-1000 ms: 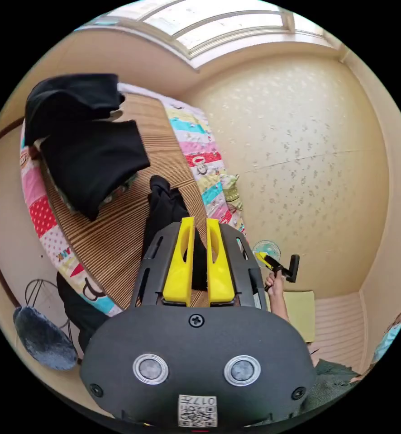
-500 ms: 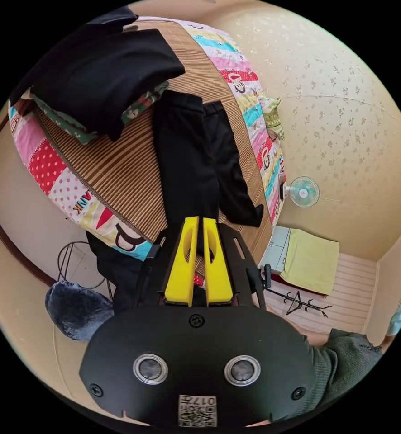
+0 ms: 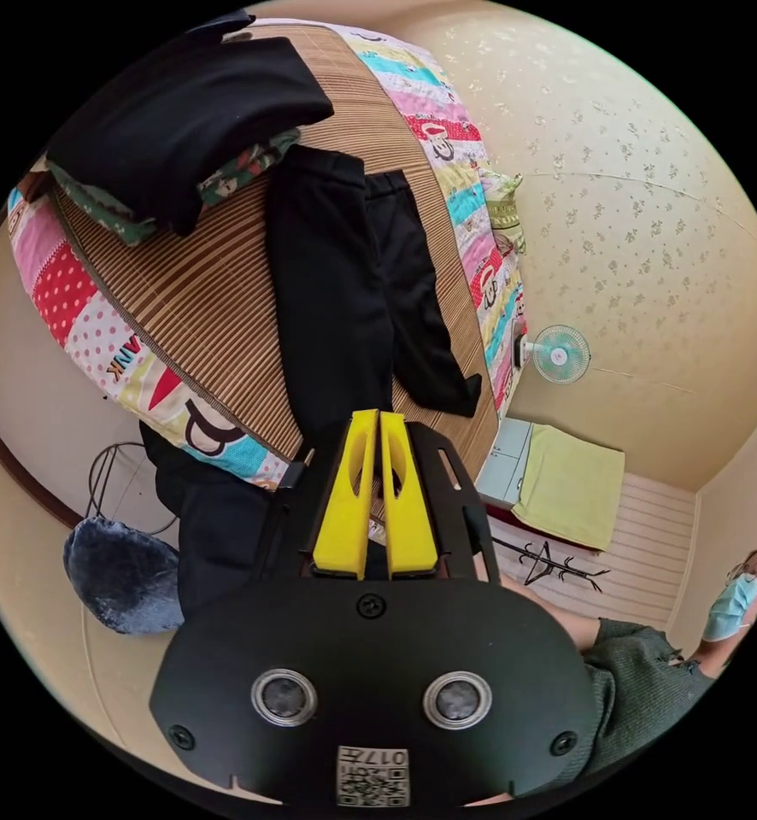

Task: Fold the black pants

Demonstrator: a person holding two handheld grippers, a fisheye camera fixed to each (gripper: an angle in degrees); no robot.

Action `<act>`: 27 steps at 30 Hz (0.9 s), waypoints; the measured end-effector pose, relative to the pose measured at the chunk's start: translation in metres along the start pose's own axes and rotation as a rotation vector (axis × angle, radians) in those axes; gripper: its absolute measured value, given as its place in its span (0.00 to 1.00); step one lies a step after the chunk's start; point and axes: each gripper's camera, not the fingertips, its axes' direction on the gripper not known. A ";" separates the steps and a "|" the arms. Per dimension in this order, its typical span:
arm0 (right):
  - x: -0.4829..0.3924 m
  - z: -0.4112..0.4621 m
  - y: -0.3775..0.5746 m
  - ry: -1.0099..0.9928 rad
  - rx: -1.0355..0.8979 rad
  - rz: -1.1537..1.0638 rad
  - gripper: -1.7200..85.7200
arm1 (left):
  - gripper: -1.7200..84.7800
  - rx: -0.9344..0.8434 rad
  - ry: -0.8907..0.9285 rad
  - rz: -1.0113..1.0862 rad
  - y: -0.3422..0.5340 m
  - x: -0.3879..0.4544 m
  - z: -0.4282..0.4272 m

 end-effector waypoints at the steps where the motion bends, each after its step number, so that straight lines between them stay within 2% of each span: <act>1: 0.002 -0.003 0.001 0.005 -0.015 -0.037 0.11 | 0.01 0.001 0.011 -0.015 0.001 0.000 -0.006; 4: 0.019 -0.031 0.009 -0.133 -0.107 -0.257 0.07 | 0.01 0.015 0.104 -0.045 0.000 0.003 -0.025; 7: 0.057 -0.084 0.021 -0.379 -0.259 -0.514 0.06 | 0.01 0.035 0.144 -0.031 -0.006 0.011 -0.044; 9: 0.096 -0.157 0.045 -0.502 -0.319 -0.780 0.06 | 0.01 0.031 0.136 -0.023 -0.012 0.015 -0.053; 12: 0.161 -0.255 0.071 -0.490 -0.333 -0.912 0.06 | 0.01 0.043 0.148 -0.019 -0.019 0.020 -0.070; 16: 0.249 -0.334 0.071 -0.278 -0.249 -0.715 0.05 | 0.02 0.053 0.142 -0.025 -0.023 0.024 -0.088; 18: 0.307 -0.366 0.065 -0.098 -0.104 -0.404 0.05 | 0.04 0.039 0.126 -0.043 -0.025 0.023 -0.090; 20: 0.345 -0.381 0.072 -0.016 0.016 -0.180 0.06 | 0.07 0.023 0.121 -0.065 -0.028 0.021 -0.090; 22: 0.371 -0.385 0.091 -0.067 0.126 -0.058 0.08 | 0.09 -0.001 0.099 -0.087 -0.037 0.019 -0.087; 24: 0.395 -0.366 0.113 -0.307 0.161 -0.036 0.09 | 0.10 -0.022 0.053 -0.104 -0.049 0.016 -0.083; 27: 0.416 -0.313 0.139 -0.620 0.087 0.001 0.10 | 0.13 -0.049 0.023 -0.166 -0.077 0.000 -0.073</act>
